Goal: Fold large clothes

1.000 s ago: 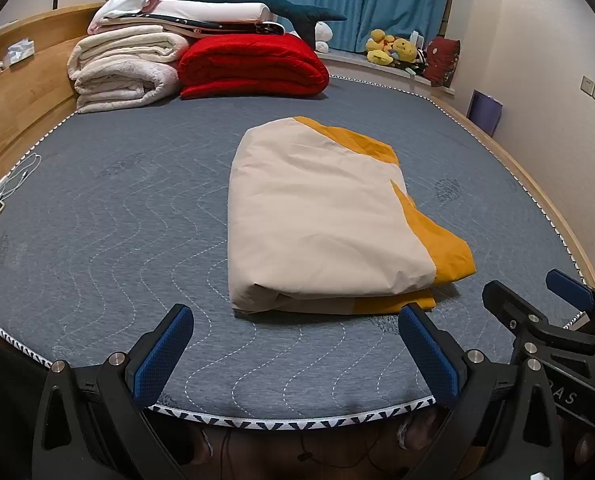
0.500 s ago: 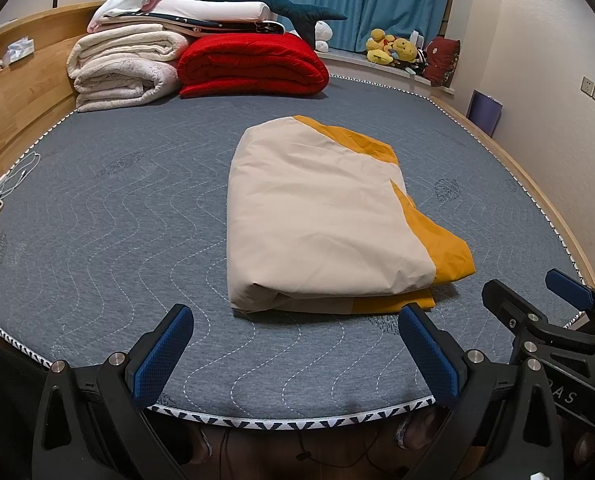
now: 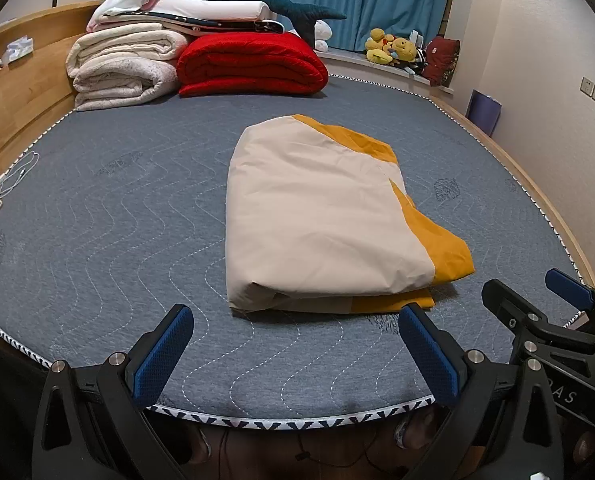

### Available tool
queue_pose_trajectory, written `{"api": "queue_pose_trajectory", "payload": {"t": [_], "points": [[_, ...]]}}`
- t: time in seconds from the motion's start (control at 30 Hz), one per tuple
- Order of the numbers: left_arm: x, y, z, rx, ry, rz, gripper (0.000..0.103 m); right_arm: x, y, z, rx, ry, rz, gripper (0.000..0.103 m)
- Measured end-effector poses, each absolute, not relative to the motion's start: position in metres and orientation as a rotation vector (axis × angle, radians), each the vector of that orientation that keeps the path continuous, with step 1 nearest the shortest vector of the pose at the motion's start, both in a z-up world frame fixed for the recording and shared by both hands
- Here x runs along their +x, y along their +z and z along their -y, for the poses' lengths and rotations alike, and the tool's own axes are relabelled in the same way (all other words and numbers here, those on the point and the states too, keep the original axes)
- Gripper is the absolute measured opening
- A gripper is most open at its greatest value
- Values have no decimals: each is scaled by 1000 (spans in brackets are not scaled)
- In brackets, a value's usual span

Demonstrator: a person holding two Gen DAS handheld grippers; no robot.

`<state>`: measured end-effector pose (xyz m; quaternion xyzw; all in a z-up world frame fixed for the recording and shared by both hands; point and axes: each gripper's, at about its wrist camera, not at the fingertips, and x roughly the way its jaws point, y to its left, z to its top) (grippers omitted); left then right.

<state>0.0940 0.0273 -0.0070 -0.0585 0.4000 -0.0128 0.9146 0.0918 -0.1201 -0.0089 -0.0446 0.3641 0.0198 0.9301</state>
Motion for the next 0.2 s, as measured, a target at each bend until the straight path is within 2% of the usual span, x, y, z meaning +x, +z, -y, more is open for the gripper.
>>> {"api": "queue_pose_trajectory", "payload": {"t": [0.2], "points": [[94,-7,-27,-122,-25,-824,102,91,-9,119,-90,40,-745,94]]}}
